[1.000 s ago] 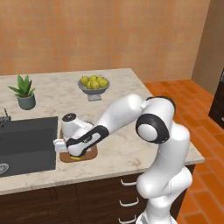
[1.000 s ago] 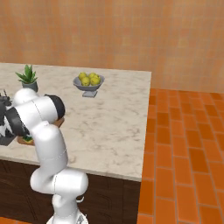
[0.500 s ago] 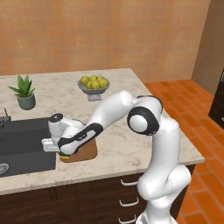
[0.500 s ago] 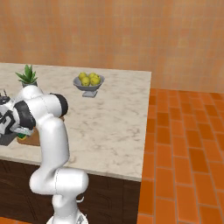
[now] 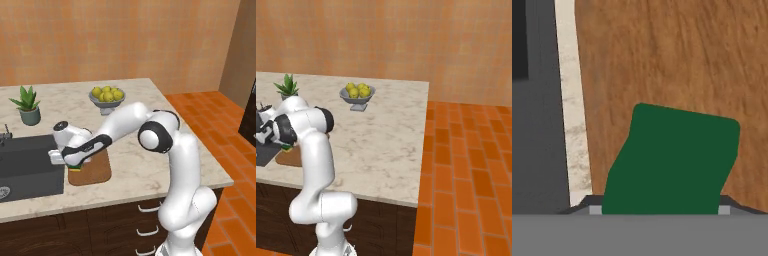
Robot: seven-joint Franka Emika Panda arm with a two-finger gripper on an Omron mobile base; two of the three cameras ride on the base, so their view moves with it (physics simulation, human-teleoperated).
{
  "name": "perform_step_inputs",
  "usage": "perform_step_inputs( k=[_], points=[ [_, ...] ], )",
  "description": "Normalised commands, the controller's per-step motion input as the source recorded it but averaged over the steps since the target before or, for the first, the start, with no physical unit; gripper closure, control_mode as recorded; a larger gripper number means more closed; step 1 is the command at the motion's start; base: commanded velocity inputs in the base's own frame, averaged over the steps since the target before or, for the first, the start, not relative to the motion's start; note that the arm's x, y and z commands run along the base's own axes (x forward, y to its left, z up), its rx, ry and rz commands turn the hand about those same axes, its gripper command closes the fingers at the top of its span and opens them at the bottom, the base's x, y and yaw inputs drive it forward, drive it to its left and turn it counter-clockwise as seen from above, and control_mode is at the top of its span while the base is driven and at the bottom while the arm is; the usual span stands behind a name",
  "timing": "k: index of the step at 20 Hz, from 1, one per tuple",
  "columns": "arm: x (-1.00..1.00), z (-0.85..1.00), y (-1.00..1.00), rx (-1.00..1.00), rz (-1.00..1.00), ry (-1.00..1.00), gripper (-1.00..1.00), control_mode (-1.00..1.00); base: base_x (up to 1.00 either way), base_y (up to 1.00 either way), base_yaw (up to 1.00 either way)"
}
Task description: Pick up the sponge from the counter and clean the cutting board by briefly scrubbing or pressing down on the cutting board. Once finished, release the sponge.
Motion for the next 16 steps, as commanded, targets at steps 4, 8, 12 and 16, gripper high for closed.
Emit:
perform_step_inputs(
  k=[4,8,12,16],
  points=[
    [0.13,-0.03,-0.84,0.0,0.0,0.02,1.0,-1.0,0.0,0.0,0.0],
    [0.01,-0.24,-0.8,-0.01,0.0,0.04,1.0,-1.0,0.0,0.0,0.0],
    [0.02,-0.34,-0.79,-0.01,0.0,0.03,1.0,-1.0,0.0,0.0,0.0],
    [0.21,-0.16,-0.89,0.0,0.0,0.02,1.0,-1.0,0.0,0.0,0.0]
  ],
)
